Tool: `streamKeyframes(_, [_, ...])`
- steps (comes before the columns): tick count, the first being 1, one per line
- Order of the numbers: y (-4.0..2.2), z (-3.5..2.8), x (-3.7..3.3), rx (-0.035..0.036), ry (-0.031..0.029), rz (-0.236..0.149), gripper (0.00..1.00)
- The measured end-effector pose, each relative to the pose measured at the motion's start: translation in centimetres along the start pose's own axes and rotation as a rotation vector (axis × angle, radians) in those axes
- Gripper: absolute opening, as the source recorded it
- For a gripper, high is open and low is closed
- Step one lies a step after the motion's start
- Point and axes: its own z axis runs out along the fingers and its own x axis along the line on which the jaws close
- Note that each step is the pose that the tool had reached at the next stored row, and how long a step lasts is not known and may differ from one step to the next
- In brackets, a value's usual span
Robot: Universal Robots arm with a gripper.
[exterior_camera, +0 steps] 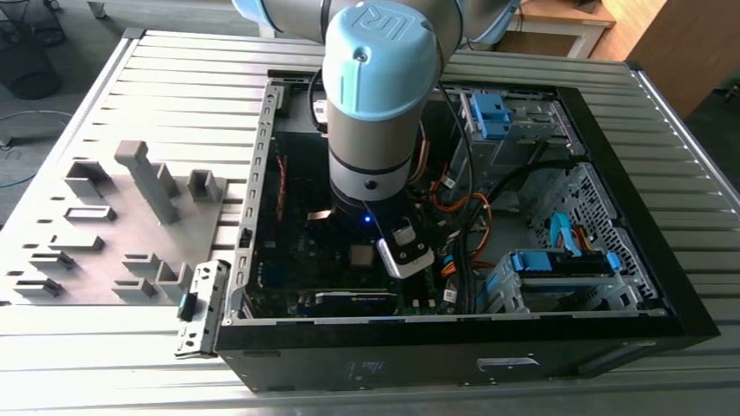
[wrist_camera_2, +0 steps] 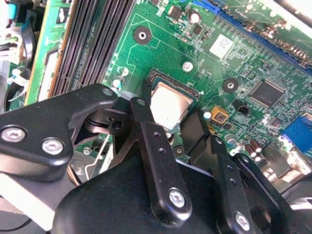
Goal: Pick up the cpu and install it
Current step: 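Place the cpu into insertion slot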
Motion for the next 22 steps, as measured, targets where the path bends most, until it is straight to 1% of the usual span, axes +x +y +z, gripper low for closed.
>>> streamKeyframes(9, [0.00,-0.04,0.00,-0.0002,0.0000,-0.001,0.50])
streamKeyframes(11, [0.00,-0.05,0.00,0.0001,0.0001,-0.001,0.49])
streamKeyframes(12, [0.00,-0.05,0.00,0.0000,0.0000,-0.001,0.45])
streamKeyframes(22, [0.01,-0.24,-0.01,0.0000,-0.0001,-0.001,0.45])
